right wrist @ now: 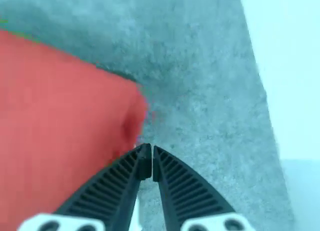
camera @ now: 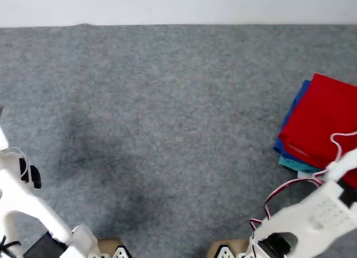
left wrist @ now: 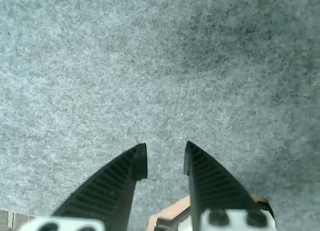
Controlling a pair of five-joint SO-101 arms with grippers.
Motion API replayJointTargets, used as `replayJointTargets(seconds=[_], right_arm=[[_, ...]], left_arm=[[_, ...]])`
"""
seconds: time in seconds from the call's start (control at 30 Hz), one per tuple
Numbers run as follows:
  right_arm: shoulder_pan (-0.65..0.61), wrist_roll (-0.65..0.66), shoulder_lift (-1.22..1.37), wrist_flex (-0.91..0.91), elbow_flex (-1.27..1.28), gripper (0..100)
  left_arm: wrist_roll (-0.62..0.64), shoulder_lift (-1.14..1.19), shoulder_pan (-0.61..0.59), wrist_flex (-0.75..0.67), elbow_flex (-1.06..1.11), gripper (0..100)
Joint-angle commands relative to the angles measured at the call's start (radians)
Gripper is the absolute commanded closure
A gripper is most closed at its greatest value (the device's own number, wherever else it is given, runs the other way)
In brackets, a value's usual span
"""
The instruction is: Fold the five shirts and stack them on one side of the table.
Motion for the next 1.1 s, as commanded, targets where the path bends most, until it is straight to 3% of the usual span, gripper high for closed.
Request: replayJointTargets(seconds=[0.0,0.17,0.4,0.5,0.67,0.93,1.07], right_arm=[[-0.076,0.009,-0.156,0.125,-0.008,98.9],[-0.157,0.009,-0.208,0.308,-0.008,98.9],[-0.252,0.006,-0.263,0.585,-0.003,98.9],[-0.274,-0.091,-0.334,0.587,0.043,98.9],[-0.348,-0.245,-0.501,0.587,0.206,98.9],[-0.467,-0.574,-0.774,0.584,0.614,98.9],[-0.529,-0.698,-0.917,0.553,0.818,98.9]], left_arm=[[-0.008,-0.041,0.006,-0.005,-0.008,87],[-0.002,-0.041,0.006,0.012,-0.016,88],[0.000,-0.084,0.037,0.060,-0.111,99],[0.002,-0.199,0.081,0.060,-0.101,99],[0.017,-0.480,0.273,0.057,-0.005,99],[0.203,-0.747,0.637,-0.054,0.229,97],[0.338,-0.824,0.740,-0.157,0.320,97]])
